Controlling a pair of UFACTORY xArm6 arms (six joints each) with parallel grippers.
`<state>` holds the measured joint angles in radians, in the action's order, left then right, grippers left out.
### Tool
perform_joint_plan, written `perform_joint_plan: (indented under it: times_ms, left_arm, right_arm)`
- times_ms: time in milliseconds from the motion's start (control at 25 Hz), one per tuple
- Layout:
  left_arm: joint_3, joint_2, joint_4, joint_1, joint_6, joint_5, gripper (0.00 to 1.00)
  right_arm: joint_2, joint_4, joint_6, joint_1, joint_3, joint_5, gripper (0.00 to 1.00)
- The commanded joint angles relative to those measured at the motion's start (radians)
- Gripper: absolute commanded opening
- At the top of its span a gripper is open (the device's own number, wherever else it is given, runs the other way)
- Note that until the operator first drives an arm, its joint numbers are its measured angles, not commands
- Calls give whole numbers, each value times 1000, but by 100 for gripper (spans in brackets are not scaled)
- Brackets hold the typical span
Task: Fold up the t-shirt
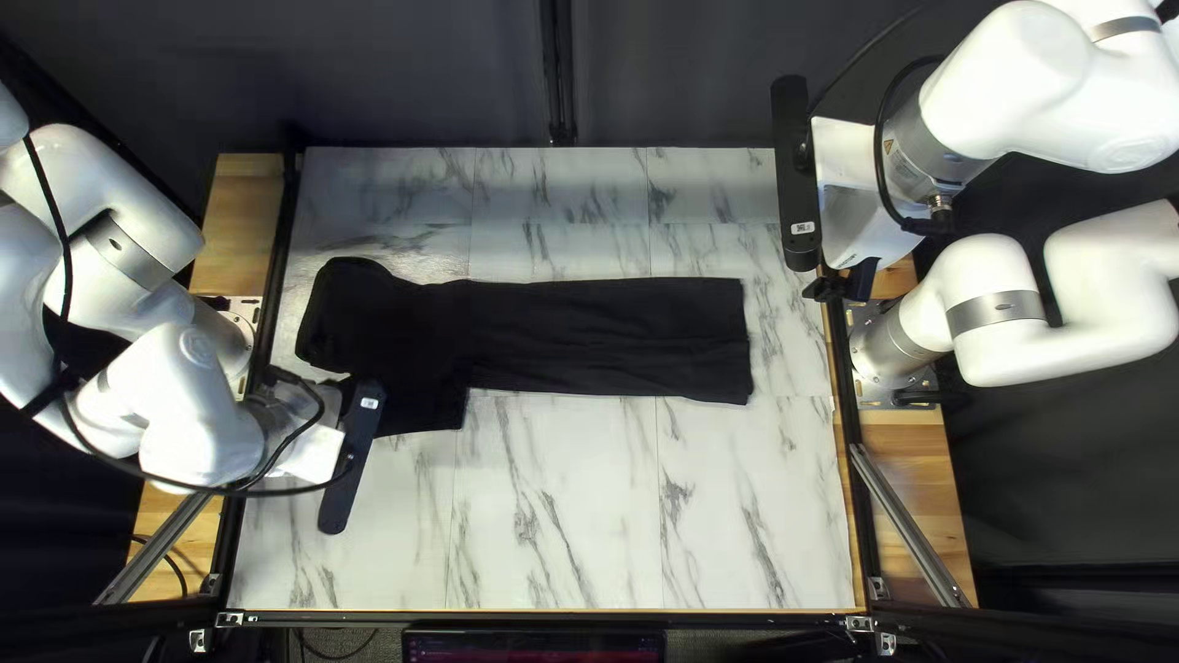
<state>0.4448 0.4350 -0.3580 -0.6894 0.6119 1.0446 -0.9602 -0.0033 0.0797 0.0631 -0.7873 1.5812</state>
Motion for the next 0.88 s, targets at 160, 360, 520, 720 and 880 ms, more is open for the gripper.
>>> perform_joint_plan:
  times_ms: [160, 360, 520, 720, 880]
  left_arm:
    - [-34, -12, 3, 88, -50, -55, 100]
    - [-18, -98, -8, 147, -102, -146, 100]
    - [31, -235, -38, 203, -122, -263, 100]
    - [78, -332, -70, 212, -64, -279, 100]
    - [98, -378, -82, 227, -48, -287, 89]
  right_arm:
    - [0, 0, 0, 0, 0, 0, 100]
    - [0, 0, 0, 0, 0, 0, 100]
    - [0, 0, 0, 0, 0, 0, 100]
    - [0, 0, 0, 0, 0, 0, 100]
    - [0, 0, 0, 0, 0, 0, 100]
